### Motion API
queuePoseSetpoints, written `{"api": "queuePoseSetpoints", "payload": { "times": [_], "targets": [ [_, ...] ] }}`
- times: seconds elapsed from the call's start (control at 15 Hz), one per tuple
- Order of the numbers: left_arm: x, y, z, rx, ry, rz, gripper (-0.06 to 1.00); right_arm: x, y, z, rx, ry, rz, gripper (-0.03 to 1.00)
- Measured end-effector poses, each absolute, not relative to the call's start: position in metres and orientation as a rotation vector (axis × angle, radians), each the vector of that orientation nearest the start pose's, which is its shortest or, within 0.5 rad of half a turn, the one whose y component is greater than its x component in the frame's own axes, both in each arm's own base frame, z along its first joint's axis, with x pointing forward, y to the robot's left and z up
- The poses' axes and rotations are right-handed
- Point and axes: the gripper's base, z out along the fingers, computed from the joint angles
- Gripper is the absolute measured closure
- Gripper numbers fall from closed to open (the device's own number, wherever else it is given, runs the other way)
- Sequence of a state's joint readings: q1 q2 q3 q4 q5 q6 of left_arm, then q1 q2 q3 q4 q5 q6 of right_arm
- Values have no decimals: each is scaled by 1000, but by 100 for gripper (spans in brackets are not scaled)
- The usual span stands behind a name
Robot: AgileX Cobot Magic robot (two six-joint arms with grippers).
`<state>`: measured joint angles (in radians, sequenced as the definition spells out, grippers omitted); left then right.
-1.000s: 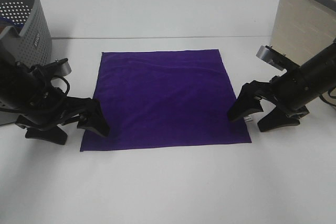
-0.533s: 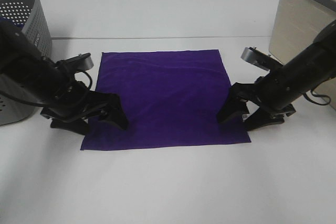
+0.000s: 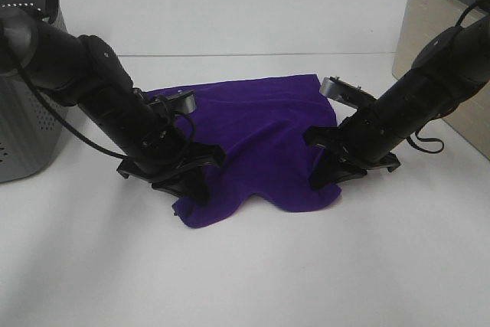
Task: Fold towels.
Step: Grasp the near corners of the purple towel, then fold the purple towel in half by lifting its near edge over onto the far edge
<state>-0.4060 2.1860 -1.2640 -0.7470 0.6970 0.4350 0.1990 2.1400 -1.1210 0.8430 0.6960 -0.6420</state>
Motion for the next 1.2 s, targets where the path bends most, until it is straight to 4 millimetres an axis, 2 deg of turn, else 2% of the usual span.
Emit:
{"api": "queuePoseSetpoints", "payload": {
  "times": [0.2, 0.33, 0.47, 0.6, 0.8, 0.93, 1.07, 1.2],
  "targets": [
    [341, -191, 82, 492, 3033, -754, 93, 340, 115, 78, -310, 3005, 818, 94],
    [337, -187, 93, 599, 3034, -690, 93, 336, 114, 99, -392, 2971, 786, 94],
    [337, -184, 127, 615, 2957, -641, 93, 336, 114, 139, -421, 2859, 769, 94],
    [342, -182, 160, 599, 2873, -618, 93, 339, 114, 169, -438, 2765, 751, 94],
    [365, -179, 185, 574, 2749, -568, 93, 370, 119, 195, -457, 2635, 706, 94],
    [385, -173, 195, 508, 2659, -529, 93, 403, 124, 206, -450, 2543, 673, 94],
    [406, -164, 196, 437, 2615, -512, 93, 434, 130, 207, -430, 2495, 674, 94],
    [428, -162, 186, 414, 2597, -494, 93, 456, 135, 195, -418, 2488, 671, 94]
  ]
}}
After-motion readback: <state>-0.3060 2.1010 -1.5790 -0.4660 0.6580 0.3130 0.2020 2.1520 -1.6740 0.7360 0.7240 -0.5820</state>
